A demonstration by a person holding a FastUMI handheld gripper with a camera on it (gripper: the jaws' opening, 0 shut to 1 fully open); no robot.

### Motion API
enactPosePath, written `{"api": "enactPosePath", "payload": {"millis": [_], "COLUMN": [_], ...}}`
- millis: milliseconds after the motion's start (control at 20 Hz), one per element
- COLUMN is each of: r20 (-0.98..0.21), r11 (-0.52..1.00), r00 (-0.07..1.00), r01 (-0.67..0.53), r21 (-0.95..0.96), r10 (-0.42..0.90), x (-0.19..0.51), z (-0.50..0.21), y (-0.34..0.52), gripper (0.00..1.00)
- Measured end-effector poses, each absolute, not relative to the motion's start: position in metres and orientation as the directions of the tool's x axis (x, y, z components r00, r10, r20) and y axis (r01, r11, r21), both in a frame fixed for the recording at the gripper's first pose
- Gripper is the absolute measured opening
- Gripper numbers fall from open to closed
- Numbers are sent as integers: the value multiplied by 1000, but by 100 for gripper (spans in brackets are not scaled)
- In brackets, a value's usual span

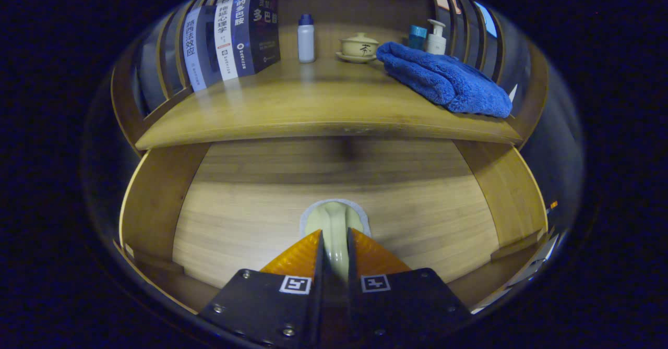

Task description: Pull open the drawer, take out the items inside it, and place them on the countertop above the cabinet.

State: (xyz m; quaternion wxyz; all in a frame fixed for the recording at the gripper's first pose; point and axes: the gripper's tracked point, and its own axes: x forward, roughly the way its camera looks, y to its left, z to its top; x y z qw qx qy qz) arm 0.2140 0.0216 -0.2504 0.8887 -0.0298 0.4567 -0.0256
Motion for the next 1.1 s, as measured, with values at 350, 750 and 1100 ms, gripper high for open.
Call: {"api": "enactPosePath", "payload": {"millis": [350, 750, 1100], "r20": [-758, -587, -458], "r11": [999, 997, 993], "r00": [651, 806, 883], "r01": [19, 70, 117], "r21": [-46, -22, 7], "r10": [-47, -70, -101], "x": [218, 228, 248], "z": [-235, -150, -79], "y": [22, 13, 7], "gripper": [12, 12, 12]}}
